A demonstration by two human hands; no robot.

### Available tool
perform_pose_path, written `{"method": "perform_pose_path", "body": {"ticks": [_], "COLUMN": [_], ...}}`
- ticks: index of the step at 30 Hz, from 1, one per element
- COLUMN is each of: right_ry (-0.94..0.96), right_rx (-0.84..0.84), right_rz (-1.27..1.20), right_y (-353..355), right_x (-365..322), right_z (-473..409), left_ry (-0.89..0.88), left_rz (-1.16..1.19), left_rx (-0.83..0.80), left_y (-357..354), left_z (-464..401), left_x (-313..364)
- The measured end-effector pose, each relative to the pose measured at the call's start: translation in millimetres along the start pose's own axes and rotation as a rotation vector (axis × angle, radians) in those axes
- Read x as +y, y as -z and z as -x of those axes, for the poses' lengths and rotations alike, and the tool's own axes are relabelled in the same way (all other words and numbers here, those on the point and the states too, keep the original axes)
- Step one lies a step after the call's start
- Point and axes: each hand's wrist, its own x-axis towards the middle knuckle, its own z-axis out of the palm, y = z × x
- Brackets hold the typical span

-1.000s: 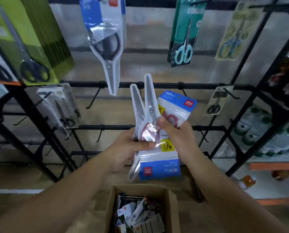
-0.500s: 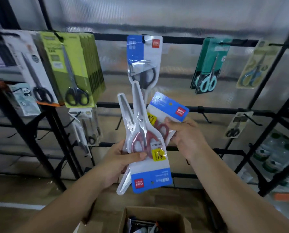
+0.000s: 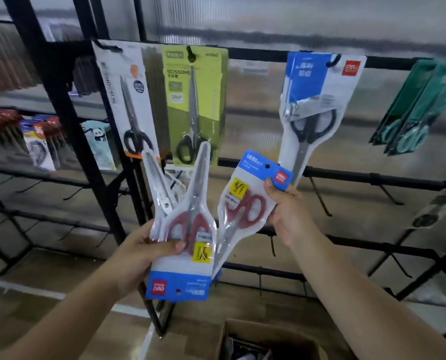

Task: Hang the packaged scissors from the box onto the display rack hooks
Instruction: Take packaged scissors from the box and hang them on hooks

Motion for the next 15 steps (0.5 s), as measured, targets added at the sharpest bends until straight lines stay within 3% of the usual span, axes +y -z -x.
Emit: {"method": "perform_pose_path", "body": {"ticks": [7, 15], "right_ry": [-0.13, -0.176], "right_rx": [0.081, 0.228], "right_rz": [0.074, 0.096], "right_y": [-16.3, 4.0], "right_x": [45.7, 57.5], "right_z": [-7.4, -1.5], "left_ry": [0.076, 0.177], "left_rz": [-0.086, -0.117], "left_rx": [0.103, -0.02], "left_y": [64.8, 68.7], "left_z": [9.6, -9.3], "left_x": [-30.1, -48.3]}}
